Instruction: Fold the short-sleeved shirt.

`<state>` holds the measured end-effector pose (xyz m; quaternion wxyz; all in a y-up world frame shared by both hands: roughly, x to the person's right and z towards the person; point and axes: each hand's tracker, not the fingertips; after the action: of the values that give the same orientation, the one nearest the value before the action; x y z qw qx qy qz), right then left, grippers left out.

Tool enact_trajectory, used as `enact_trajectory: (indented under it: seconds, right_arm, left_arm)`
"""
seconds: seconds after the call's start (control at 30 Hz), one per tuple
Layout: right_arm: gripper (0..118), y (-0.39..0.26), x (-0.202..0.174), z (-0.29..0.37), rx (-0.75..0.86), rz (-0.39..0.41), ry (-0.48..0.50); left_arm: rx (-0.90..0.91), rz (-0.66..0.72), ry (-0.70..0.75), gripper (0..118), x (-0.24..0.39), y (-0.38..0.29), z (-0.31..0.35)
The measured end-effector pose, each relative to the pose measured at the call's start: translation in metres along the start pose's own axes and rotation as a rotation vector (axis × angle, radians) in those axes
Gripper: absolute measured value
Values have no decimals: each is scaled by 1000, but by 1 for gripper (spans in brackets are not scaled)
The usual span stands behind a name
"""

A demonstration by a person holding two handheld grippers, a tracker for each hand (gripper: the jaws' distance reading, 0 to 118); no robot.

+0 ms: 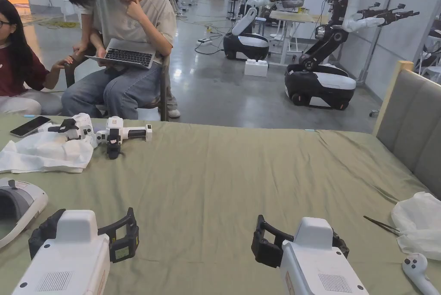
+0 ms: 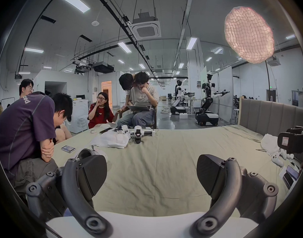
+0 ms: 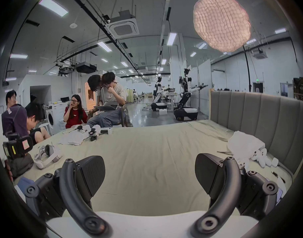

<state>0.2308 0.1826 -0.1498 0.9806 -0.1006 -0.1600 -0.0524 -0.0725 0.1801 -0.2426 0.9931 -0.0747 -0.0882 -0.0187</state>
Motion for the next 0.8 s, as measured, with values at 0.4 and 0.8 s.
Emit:
enact_trajectory:
  seconds: [0.4,0.8]
  right_arm:
    - [107,10,4,-11,-111,-138,-86]
    - [107,13,-2,-18,-197,-124,-124]
  left_arm:
    - [33,53,-26,107,-9,0,-3]
    - [36,45,-46,107,-10,1,-5]
